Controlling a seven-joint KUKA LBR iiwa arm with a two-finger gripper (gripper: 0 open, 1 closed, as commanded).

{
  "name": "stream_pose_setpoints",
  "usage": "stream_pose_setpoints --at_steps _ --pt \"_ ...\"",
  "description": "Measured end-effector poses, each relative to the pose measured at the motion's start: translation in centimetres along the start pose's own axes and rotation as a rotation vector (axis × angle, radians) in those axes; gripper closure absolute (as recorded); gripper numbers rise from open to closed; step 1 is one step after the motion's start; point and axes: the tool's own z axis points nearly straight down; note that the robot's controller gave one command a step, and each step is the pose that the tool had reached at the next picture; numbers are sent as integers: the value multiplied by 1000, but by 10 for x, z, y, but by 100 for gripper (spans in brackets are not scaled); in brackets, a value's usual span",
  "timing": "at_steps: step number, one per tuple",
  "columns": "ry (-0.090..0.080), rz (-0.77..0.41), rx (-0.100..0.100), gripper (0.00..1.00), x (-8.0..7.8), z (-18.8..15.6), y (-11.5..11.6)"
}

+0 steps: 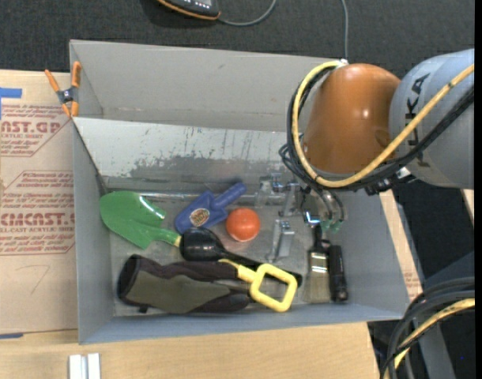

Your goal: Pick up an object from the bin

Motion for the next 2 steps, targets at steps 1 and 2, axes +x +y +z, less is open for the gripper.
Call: stream_pose_setpoints --at_steps 1,2 --pt "0 0 0 0 0 0 0" --pt "1 21 -2 0 -8 33 21"
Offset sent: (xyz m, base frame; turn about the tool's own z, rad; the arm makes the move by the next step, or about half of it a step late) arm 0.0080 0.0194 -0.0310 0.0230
